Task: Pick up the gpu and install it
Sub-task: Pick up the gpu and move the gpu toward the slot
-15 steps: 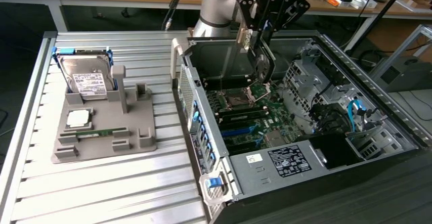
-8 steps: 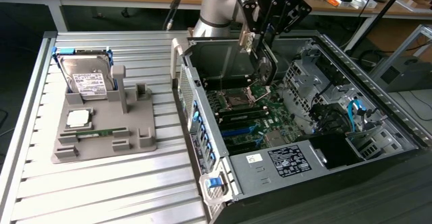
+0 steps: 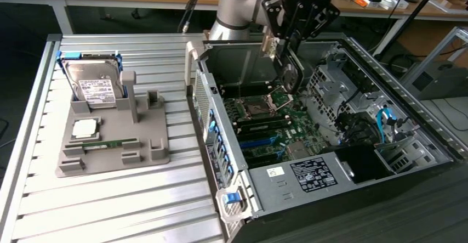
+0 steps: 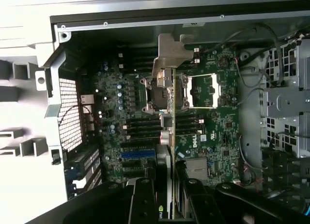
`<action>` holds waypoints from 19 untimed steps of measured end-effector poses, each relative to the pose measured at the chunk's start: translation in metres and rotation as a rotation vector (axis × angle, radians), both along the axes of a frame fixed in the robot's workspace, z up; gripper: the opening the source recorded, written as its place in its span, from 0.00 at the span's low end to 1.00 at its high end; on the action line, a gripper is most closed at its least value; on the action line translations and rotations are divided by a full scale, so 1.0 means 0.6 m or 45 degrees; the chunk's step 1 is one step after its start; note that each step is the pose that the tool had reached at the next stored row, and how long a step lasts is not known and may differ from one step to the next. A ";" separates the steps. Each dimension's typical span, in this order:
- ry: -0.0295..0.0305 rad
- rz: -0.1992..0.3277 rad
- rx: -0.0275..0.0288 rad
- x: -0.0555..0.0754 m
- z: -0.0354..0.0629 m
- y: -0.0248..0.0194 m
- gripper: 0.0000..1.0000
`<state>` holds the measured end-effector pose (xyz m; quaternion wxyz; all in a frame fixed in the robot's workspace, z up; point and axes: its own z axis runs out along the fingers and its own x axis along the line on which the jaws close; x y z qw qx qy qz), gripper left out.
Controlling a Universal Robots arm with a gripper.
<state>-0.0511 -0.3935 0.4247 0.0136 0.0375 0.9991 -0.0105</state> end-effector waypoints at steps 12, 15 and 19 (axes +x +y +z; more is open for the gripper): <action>0.0000 0.000 -0.0124 0.010 -0.008 0.0000 0.27; 0.0000 0.000 -0.0151 0.012 -0.010 0.0000 0.27; 0.0000 0.000 -0.0181 0.014 -0.012 0.0000 0.27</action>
